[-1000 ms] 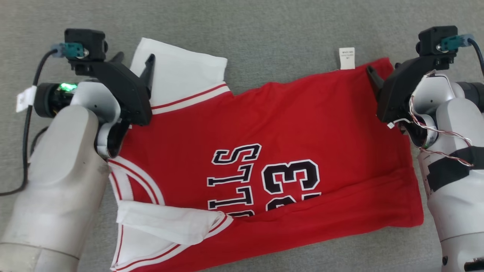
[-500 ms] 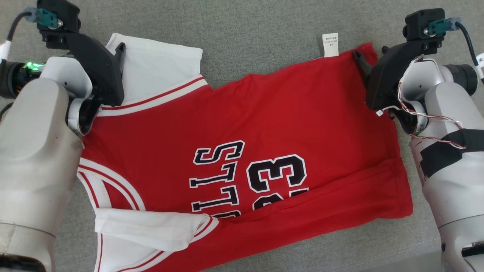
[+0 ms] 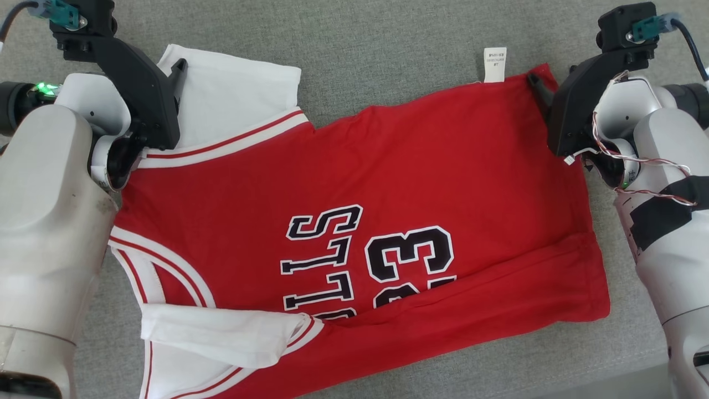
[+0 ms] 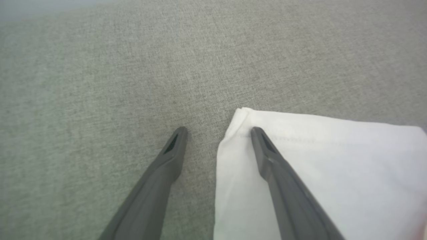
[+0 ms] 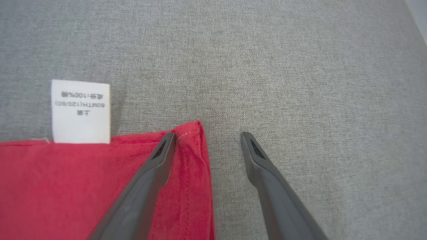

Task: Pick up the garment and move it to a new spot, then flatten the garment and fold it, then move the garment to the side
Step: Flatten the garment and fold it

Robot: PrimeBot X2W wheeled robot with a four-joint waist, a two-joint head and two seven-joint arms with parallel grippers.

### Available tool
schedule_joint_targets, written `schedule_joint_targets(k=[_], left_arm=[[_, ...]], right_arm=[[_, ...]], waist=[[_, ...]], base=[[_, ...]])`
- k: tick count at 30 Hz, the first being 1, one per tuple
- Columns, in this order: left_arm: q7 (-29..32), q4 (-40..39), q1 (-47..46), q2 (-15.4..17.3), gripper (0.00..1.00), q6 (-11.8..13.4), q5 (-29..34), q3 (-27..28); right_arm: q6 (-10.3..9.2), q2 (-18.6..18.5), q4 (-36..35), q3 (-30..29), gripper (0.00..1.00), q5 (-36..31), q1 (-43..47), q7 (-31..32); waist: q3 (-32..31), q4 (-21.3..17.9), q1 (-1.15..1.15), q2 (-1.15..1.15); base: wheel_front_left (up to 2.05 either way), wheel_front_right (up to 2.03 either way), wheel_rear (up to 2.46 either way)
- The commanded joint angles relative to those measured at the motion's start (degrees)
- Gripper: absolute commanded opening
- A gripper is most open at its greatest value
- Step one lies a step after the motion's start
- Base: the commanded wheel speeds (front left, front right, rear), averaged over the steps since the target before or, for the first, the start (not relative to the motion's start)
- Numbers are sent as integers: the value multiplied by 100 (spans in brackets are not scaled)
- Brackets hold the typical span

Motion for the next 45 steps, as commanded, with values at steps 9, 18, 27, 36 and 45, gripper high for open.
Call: schedule_joint_targets(k=[9, 18, 27, 36, 45], left_arm=[[267, 195, 711, -221, 0, -112, -167, -218], [-481, 71, 505, -88, 0, 157, 1, -126], [-1464, -21, 359, -138, 0, 207, 119, -76], [-2286, -275, 750, -332, 0, 33, 79, -165], [-3297, -1381, 2115, -629, 0, 172, -212, -82]], right_arm=[[-15, -227, 215, 668, 0, 359, 57, 456], [-17, -280, 238, 778, 0, 533, -72, 55], [-17, -250, 404, 640, 0, 515, -138, -605], [-15, -418, 294, 583, 0, 738, 268, -1148], [-15, -706, -60, 226, 0, 468, 1155, -2181]], waist=[[11, 55, 1, 1], [-5, 45, 1, 1], [-128, 136, 1, 1], [-478, 399, 1, 1], [-936, 736, 1, 1]], base=[[0, 0, 0], [0, 0, 0], [0, 0, 0], [0, 0, 0], [0, 0, 0]])
